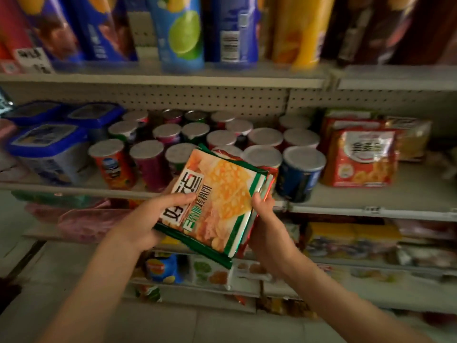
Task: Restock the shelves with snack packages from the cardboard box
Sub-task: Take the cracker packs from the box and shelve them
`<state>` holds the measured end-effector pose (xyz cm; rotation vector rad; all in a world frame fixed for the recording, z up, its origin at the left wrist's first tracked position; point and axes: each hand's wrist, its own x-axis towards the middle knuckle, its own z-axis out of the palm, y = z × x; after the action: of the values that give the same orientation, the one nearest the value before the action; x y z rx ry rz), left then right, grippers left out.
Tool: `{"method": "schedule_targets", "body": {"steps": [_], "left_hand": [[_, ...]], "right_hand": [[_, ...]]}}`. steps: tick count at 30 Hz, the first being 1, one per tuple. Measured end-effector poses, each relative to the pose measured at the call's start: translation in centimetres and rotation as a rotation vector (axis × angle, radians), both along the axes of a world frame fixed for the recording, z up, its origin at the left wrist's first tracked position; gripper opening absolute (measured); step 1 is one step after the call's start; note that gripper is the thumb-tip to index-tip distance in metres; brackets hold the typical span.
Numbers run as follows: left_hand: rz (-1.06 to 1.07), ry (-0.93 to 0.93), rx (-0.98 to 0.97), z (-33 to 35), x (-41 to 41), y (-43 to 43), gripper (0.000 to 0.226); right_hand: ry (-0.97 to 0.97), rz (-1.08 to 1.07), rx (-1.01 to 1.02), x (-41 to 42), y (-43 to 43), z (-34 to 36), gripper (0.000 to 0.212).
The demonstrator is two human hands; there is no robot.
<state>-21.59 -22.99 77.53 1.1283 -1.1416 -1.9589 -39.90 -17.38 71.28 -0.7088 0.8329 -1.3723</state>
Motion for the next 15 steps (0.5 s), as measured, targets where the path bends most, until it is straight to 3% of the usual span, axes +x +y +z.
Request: {"method": "schedule_targets", "body": {"steps": [3,7,10,15], "left_hand": [[-0.078,-0.015,-0.076,2.0,-4.4,0.5,0.035],[-0.184,-0.114,-0.137,4.1,-8.6,0.8,0.034],[-0.323,-0.2,-0.269,5.6,-12.1,0.9,0.048],[-0.515,-0.275,-0.469,6.5,-18.9,1.6,0.051]], "right_hand": [[-0.003,-0.005,-0.026,-4.1,1.2,1.0,0.093],[-0.042,-0.038,-0.021,-7.9,2.5,2.3,0.107],[-0.042,-0.118,-0.056,-10.6,3.9,3.1,0.101],[-0.143,-0.301,-0.061,-15.2,6.6,3.1,0.083]]}}
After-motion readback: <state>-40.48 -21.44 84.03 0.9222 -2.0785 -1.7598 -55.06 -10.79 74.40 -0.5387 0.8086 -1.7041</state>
